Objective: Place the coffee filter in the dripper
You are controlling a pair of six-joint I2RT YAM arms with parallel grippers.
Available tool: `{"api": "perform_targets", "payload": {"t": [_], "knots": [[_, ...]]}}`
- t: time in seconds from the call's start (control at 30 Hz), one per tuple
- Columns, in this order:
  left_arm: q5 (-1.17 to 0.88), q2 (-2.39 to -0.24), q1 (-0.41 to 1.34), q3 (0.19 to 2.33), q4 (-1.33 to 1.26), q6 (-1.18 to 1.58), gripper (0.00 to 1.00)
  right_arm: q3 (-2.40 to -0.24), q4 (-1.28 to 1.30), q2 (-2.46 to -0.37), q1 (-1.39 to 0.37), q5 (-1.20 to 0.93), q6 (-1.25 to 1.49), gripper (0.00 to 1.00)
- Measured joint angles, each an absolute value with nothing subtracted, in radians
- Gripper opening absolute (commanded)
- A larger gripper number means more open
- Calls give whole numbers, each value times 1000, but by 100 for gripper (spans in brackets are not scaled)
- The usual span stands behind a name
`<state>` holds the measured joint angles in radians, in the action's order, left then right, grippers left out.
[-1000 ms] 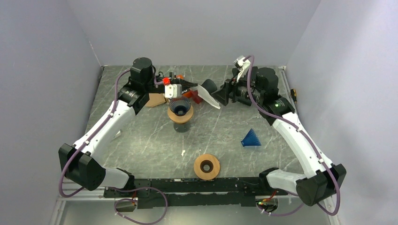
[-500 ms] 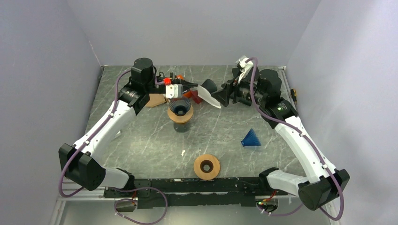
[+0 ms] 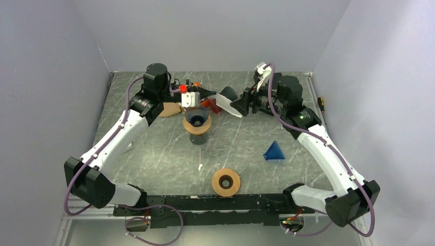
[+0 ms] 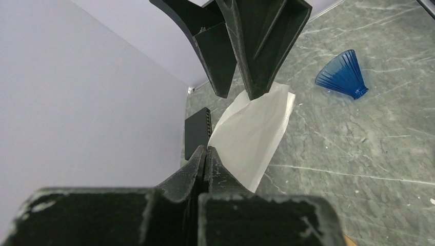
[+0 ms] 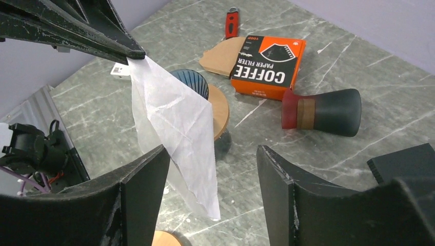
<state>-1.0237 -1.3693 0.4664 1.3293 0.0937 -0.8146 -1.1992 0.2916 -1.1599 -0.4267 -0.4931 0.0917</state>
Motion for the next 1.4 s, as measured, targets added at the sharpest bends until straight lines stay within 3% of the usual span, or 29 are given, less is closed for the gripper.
{"api": "perform_targets", "payload": {"t": [0.27, 0.47, 0.6, 0.67, 0.7, 0.73, 0.93, 1.07, 1.4], "knots": [[-1023, -1369, 466, 1329, 66, -780, 0, -1199, 288, -1178, -441, -512, 73, 51], [-1006, -1369, 466, 1328, 47, -754, 0, -1200, 265, -1186, -444, -566, 68, 2], [-986, -1369, 466, 1318, 15, -739, 27, -1200, 255, -1196, -444, -585, 78, 0], [-964, -1369, 467, 1306, 1, -730, 58, -1200, 253, -1203, -444, -584, 84, 0], [-953, -1369, 467, 1300, -5, -727, 92, -1200, 252, -1205, -444, -581, 90, 0], [-938, -1369, 467, 1292, -16, -712, 99, -1200, 252, -1205, -444, -580, 93, 0], [-775, -1352, 468, 1233, -88, -603, 100, -1212, 252, -1216, -444, -527, 125, 0], [-535, -1333, 469, 1238, -63, -455, 100, -1260, 254, -1259, -444, -521, 151, 0], [-28, -1327, 469, 1417, 370, -146, 100, -1443, 316, -1391, -447, -527, 189, 0]]}}
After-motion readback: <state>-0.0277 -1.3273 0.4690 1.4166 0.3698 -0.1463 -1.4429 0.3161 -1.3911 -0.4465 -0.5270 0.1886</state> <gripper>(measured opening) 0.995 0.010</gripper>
